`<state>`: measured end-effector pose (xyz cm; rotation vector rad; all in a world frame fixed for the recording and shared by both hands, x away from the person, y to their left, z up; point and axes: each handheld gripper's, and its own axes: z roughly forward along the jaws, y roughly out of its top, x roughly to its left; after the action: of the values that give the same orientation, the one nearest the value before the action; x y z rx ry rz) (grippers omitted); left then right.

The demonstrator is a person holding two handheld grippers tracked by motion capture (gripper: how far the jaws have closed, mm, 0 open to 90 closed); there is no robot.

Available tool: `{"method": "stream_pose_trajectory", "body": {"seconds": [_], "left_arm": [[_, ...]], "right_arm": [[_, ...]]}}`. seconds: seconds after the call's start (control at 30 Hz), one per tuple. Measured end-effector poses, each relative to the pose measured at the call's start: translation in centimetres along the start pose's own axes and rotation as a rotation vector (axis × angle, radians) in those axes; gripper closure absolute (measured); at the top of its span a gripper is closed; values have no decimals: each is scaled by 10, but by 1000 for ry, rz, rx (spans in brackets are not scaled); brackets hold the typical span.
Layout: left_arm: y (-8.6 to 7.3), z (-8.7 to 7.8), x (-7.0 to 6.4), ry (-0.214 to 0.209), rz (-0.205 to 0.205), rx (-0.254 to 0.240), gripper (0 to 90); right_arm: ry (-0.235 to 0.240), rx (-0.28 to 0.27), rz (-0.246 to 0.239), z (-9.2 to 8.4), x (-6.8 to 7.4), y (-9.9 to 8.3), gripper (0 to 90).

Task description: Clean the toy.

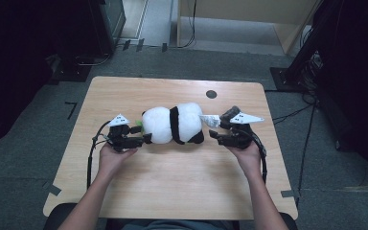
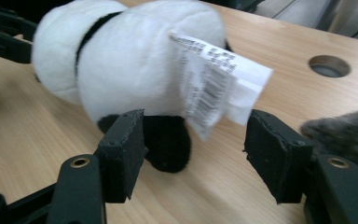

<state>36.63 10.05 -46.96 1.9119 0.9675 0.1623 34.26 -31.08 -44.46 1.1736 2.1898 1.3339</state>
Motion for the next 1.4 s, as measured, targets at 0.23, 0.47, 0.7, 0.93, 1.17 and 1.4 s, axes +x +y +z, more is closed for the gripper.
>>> {"method": "stream_pose_trajectory", "body": {"seconds": [0.23, 0.47, 0.7, 0.93, 1.17, 1.4], "left_arm": [[10, 3, -1, 7, 25, 10, 315], [20, 4, 0, 13, 48, 13, 292], [22, 6, 5, -9, 18, 17, 272], [25, 8, 4, -22, 26, 58, 225], [24, 10, 7, -27, 20, 48, 224], [21, 13, 7, -17, 44, 24, 213]], "right_arm": [[-70, -9, 20, -9, -21, -1, 391], [-146, -5, 63, -20, -42, -7, 392], [-225, 34, 85, -23, -67, -17, 393], [-242, 75, 115, -16, -85, -26, 411], [-234, 126, 124, 1, -92, -33, 443], [-202, 177, 146, 17, -93, -41, 639]]}}
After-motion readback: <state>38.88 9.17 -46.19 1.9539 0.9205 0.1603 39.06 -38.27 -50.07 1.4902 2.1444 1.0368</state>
